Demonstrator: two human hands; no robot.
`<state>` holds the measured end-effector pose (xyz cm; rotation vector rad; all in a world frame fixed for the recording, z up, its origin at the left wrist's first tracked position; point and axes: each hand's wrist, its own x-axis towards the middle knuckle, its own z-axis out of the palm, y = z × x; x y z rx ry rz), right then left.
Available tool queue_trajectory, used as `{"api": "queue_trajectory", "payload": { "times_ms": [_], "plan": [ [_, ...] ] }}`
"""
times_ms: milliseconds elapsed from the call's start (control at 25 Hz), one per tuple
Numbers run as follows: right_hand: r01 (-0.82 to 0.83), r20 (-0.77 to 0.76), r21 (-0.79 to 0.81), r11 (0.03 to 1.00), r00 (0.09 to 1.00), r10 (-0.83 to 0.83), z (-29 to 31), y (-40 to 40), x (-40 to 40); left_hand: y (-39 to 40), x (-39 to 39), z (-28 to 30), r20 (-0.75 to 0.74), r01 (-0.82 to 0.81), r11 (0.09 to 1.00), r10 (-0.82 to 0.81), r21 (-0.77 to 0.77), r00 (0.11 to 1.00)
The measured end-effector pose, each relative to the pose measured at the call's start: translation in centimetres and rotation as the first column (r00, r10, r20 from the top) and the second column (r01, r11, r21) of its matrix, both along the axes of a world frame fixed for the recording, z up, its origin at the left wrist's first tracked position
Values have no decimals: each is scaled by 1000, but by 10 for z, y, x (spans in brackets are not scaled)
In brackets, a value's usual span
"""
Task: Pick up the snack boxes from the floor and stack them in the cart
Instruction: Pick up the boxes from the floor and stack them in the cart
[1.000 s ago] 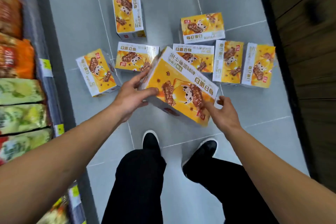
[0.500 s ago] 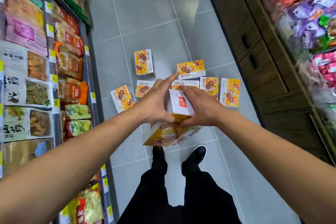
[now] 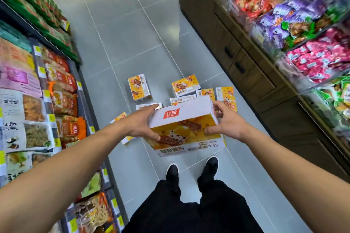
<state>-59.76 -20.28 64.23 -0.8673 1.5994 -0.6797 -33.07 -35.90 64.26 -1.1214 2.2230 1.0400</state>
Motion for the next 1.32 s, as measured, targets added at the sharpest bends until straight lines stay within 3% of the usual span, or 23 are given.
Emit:
{"api": "queue_trajectory", "payload": {
  "times_ms": [200,400,560,760,920,1320],
  "plan": [
    [222,103,11,975,970,-222,-1,47,24,-16,2,6,-26,196,977,-199,-89,980],
    [352,-10,75,933,936,-353,-1,131,35,10,-44,11,-127,367,920,-384,-138,914],
    [572,-122,87,816,819,-561,14,217,50,72,-97,12,-149,538,829,-558,-155,816],
    [765,-247,118,633,640,-728,22,355,87,205,-150,22,-192,719,678,-735,-156,651],
    [895,-332,79,439,439,-835,30,495,131,353,-170,32,-212,839,511,-855,-186,474],
    [997,-395,-47,61,38,-918,67,818,205,698,-192,70,-288,945,192,-951,-263,113]
  ]
}}
